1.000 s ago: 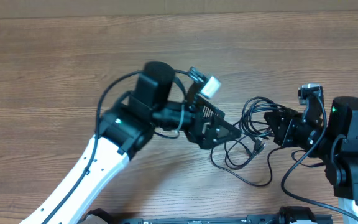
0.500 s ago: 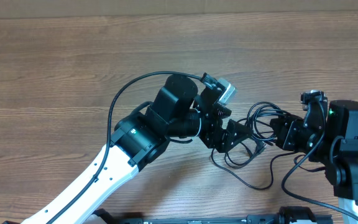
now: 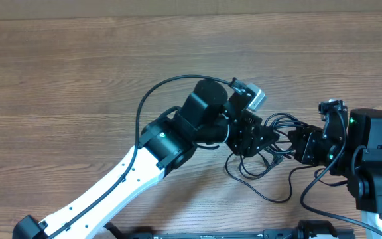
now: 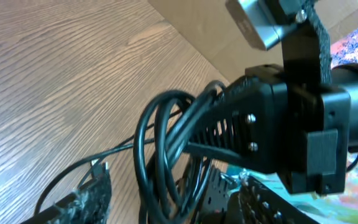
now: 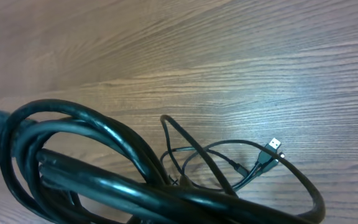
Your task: Untangle cables
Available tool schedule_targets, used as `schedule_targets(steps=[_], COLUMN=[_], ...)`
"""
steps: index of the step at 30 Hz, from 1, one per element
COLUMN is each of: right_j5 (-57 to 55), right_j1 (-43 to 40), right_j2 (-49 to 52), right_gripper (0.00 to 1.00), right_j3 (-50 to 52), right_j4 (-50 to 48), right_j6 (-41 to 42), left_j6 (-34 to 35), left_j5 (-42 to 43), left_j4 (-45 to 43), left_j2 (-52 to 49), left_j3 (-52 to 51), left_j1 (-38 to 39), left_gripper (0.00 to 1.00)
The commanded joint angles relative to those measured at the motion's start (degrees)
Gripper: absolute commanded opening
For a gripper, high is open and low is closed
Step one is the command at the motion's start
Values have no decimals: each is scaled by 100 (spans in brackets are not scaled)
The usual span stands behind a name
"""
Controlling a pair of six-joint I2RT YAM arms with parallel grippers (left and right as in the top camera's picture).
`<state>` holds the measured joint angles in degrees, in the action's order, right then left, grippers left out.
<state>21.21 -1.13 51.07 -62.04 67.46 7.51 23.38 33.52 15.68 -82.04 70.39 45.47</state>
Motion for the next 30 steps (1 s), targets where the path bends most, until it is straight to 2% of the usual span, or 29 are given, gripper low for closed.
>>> schedule_targets(steps=[1,8,18,21,28,30], right_j5=[90,94,505,505,505,505], right_j1=[-4,-4,-4,-4,-4,-4], right_j2=[-24,-24,-24,-24,-24,-24], right_gripper=[4,4,4,4,4,4], right_j3=[15,15,15,15,15,15], right_j4=[-17,-7,-72,-48,-85,-46], right_j6=[-186,-184,-352,-352,-350,-350], left_j6=[155,153,153,153,151,151], left_j5=[-52,-68,-55,-72,-74,-98], left_j4=[-142,-214,-184,-186,-184,-186], left_j2=[-57,-59,-111,-111,-111,-111], left_j3=[103,103,103,103,103,103], left_j1=[37,37,74,72,74,74], left_gripper=[57,34,35,32,6,4])
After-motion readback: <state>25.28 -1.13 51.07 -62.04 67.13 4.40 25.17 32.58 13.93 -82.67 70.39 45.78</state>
